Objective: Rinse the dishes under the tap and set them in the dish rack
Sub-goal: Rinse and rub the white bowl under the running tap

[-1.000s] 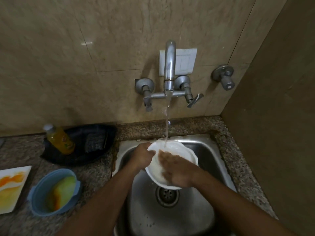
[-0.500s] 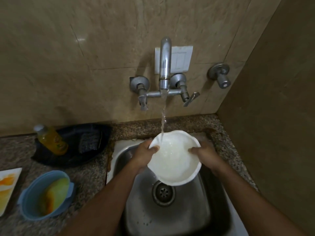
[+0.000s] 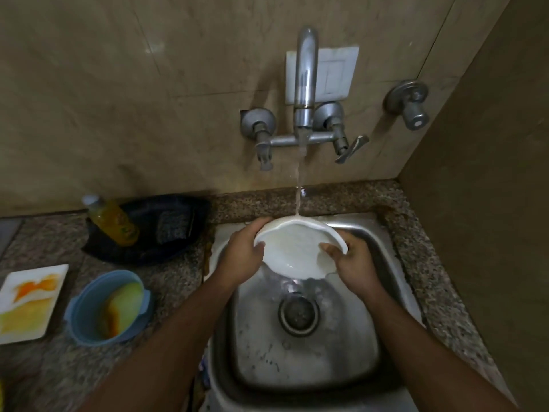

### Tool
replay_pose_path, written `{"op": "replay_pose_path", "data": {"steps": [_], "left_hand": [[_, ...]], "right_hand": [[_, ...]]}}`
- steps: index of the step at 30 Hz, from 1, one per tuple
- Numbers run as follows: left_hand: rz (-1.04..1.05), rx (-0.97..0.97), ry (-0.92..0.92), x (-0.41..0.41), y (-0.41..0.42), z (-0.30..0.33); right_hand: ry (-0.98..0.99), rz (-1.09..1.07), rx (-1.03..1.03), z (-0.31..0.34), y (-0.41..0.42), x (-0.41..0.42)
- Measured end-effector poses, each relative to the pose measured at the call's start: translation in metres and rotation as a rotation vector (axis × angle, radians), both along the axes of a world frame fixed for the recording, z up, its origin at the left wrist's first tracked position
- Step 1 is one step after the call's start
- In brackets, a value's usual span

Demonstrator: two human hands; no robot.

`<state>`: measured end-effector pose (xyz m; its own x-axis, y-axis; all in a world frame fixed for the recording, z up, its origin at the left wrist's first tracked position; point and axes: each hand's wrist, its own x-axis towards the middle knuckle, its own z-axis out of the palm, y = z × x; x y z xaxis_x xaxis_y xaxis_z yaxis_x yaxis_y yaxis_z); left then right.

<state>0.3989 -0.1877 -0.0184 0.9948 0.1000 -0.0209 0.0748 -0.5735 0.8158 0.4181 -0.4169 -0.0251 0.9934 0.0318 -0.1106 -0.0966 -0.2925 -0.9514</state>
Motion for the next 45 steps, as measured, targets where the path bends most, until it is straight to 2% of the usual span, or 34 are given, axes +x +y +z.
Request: {"op": "replay_pose_path", "data": {"steps": [4, 7, 8, 9, 12, 14, 17, 20, 22, 24, 26, 29, 31, 33, 35, 37, 40, 41, 42, 44, 45], "left_hand": [[-0.029, -0.014, -0.107, -0.007, 0.002, -0.002], [-0.031, -0.064, -0.082, -0.007, 0.003, -0.005], [-0.001, -0.175, -0.026, -0.008, 0.003, -0.002], [0.064, -0.370, 0.055, -0.011, 0.002, 0.002], [0.377, -1.139, 0.437, -0.019, -0.012, 0.017], [0.499, -1.365, 0.643, -0.013, -0.025, 0.020], [0.624, -1.464, 0.557, 0.008, -0.042, 0.017], [0.635, -1.404, 0.538, 0.017, -0.048, 0.020], [0.496, -1.292, 0.529, 0.016, -0.047, 0.022], [0.359, -1.093, 0.496, 0.016, -0.046, 0.021], [0.321, -0.897, 0.435, 0.018, -0.048, 0.026], [0.264, -0.819, 0.354, 0.018, -0.055, 0.037], [0.308, -0.796, 0.295, 0.017, -0.059, 0.041], [0.392, -0.626, 0.203, 0.016, -0.060, 0.043], [0.414, -0.323, 0.136, 0.013, -0.060, 0.047], [0.382, -0.165, 0.119, 0.011, -0.058, 0.046], [0.375, -0.116, 0.063, 0.017, -0.049, 0.041], [0.364, -0.113, 0.054, 0.018, -0.047, 0.039], [0.348, -0.102, 0.058, 0.018, -0.046, 0.038], [0.330, -0.080, 0.089, 0.014, -0.045, 0.036], [0.344, -0.083, 0.101, 0.013, -0.045, 0.035]], "right_hand": [[-0.096, 0.110, -0.177, -0.001, 0.003, 0.000], [-0.142, 0.119, -0.348, -0.006, 0.005, -0.010], [-0.203, 0.104, -0.443, -0.007, 0.006, -0.014], [-0.274, 0.090, -0.545, -0.009, 0.006, -0.018], [-0.413, 0.043, -0.749, -0.012, 0.006, -0.028], [-0.464, 0.043, -0.827, -0.011, 0.007, -0.031], [-0.569, 0.114, -0.865, -0.016, 0.003, -0.036], [-0.480, 0.288, -0.762, -0.024, -0.014, -0.035], [-0.408, 0.440, -0.676, -0.025, -0.025, -0.035], [-0.385, 0.499, -0.622, -0.018, -0.024, -0.034], [-0.463, 0.466, -0.614, -0.008, -0.010, -0.027], [-0.510, 0.431, -0.686, 0.008, 0.023, -0.015], [-0.522, 0.435, -0.672, 0.012, 0.040, -0.011], [-0.523, 0.402, -0.608, 0.011, 0.046, -0.002], [-0.360, 0.244, -0.453, 0.015, 0.048, 0.013], [-0.205, 0.111, -0.381, 0.019, 0.058, 0.020], [-0.426, 0.277, -0.490, 0.018, 0.071, 0.009], [-0.401, 0.317, -0.467, 0.014, 0.066, 0.014], [-0.287, 0.286, -0.406, 0.012, 0.061, 0.022], [-0.067, 0.104, -0.326, 0.007, 0.059, 0.031], [-0.093, 0.066, -0.347, 0.010, 0.063, 0.030]]}}
